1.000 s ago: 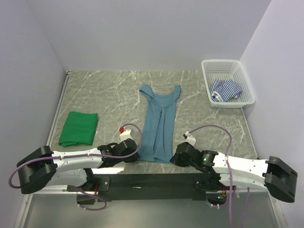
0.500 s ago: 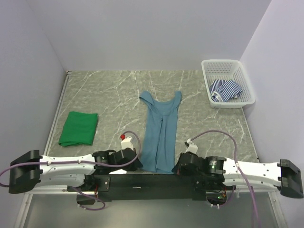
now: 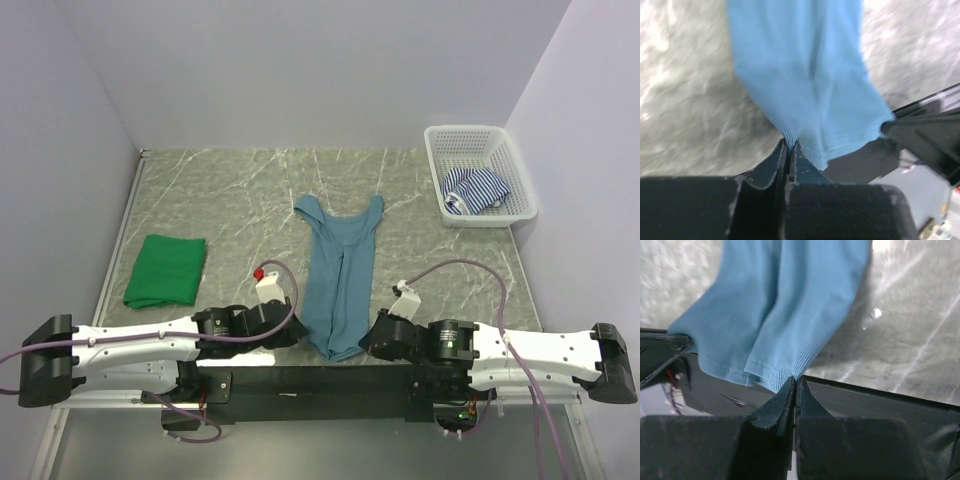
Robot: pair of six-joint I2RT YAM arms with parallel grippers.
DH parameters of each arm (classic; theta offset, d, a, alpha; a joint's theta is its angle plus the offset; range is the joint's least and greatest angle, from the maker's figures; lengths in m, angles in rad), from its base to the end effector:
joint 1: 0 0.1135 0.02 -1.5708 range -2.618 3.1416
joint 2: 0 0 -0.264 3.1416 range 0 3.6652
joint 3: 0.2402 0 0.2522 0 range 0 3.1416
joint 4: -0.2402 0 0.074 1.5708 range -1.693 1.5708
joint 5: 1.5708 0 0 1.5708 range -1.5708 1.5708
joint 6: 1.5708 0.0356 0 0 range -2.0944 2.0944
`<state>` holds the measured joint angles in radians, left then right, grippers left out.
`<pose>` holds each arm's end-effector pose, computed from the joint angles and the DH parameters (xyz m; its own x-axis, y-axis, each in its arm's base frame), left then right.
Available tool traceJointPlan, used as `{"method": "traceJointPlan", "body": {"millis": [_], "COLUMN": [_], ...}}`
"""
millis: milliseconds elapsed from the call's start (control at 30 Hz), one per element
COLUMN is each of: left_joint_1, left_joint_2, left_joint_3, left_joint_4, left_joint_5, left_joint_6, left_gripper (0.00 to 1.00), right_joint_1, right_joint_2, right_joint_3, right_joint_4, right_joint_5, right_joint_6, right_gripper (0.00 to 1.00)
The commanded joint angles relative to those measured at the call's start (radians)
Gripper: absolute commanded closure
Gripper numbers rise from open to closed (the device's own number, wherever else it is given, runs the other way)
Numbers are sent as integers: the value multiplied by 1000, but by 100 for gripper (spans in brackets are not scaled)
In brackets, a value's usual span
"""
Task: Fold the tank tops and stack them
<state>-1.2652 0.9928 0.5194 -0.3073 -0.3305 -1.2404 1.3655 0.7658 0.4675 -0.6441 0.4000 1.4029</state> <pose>0.0705 -0.1850 0.2006 -0.8564 -0.2594 -0.4465 0.0699 0.7985 -0.5979 0.0430 0.1384 0.1954 -0.8706 0.2738 -0.4088 0.0197 0.8497 0.5269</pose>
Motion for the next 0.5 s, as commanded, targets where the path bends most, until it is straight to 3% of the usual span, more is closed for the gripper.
{"method": "traceJointPlan", "body": {"millis": [0,233,467], "left_joint_1": [36,139,242], "left_joint_2": [20,43,121], "left_joint_3": [63,83,129], "left_joint_4": [10,71,149], "left_joint_5": [-33,8,44], "left_joint_6": [61,127,220], "left_gripper": [99,99,99], "right_joint_1": [-2,-84,-276], "right_joint_2": [16,43,59], "right_joint_3": [75,120,125], "right_joint_4": [-83,-42,104], "right_joint_5": [128,152,95], "right_joint_6": [-11,-120,-318], "right_gripper": [100,100,100]}}
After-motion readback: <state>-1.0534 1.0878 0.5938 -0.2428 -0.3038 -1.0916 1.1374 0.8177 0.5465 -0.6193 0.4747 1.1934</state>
